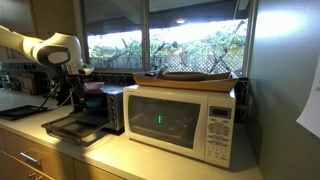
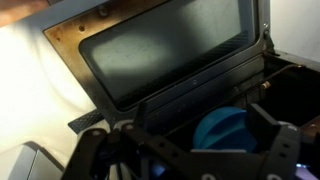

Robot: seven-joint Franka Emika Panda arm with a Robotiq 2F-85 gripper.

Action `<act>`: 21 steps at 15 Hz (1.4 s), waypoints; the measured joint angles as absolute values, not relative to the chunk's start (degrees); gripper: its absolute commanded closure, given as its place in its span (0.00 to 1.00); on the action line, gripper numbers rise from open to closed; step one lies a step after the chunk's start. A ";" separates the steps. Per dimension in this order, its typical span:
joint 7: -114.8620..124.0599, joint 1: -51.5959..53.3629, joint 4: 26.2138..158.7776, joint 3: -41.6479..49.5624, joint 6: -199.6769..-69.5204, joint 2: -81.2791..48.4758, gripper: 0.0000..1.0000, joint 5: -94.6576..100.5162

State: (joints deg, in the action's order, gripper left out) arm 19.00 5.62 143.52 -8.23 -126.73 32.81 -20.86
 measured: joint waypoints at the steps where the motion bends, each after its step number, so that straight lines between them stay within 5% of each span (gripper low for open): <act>1: 19.32 5.67 143.75 -8.58 -126.90 32.47 0.00 -20.99; 9: 20.26 5.56 143.43 -8.31 -128.66 32.04 0.00 -23.02; 21: 16.19 12.44 151.36 -6.88 -156.24 25.84 0.00 -52.88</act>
